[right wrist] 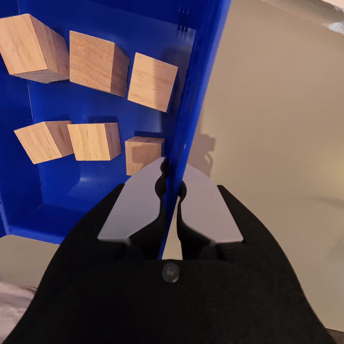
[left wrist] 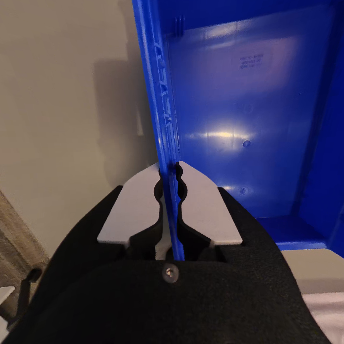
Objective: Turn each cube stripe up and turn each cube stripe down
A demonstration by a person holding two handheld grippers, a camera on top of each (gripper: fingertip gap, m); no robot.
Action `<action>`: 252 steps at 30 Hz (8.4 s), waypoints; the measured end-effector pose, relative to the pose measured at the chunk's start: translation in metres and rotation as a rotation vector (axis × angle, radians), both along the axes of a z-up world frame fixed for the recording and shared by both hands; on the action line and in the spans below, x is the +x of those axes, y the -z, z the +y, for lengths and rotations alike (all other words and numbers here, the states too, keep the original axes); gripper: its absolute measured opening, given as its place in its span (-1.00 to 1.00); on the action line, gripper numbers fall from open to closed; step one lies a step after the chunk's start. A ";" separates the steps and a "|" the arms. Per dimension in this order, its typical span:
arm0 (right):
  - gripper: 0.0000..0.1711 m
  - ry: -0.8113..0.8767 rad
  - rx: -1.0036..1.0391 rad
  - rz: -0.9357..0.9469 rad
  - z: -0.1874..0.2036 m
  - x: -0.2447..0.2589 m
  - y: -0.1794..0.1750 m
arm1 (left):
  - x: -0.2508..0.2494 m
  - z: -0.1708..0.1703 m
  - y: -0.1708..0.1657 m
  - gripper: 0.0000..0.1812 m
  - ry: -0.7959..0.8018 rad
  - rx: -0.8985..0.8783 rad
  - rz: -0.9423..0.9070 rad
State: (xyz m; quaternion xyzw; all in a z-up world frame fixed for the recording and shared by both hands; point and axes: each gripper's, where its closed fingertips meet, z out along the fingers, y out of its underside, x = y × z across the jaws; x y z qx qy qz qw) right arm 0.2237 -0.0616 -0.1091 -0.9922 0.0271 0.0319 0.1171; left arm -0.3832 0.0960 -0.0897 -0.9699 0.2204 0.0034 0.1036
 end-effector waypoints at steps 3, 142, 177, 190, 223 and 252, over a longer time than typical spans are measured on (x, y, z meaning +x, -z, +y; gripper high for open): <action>-0.91 -0.073 0.016 -0.022 0.013 -0.029 0.000 | 0.027 -0.014 0.000 -0.88 0.055 -0.010 0.010; -0.93 -0.051 -0.116 0.064 0.040 -0.056 0.015 | -0.106 -0.114 -0.176 -0.79 -0.056 0.495 -0.527; -0.43 -0.004 0.970 -0.235 0.019 0.022 -0.196 | -0.159 -0.077 -0.182 -0.59 -0.182 0.798 -0.235; -0.29 -0.080 0.656 -0.382 0.036 0.020 -0.129 | -0.192 -0.020 -0.059 -0.54 -0.498 0.265 -0.329; -0.31 -0.208 0.557 -0.421 0.035 0.005 -0.112 | -0.138 0.047 0.002 -0.88 0.028 0.207 -0.039; -0.32 -0.258 0.471 -0.441 0.038 0.003 -0.091 | -0.017 -0.013 -0.077 -0.36 0.682 0.467 -0.243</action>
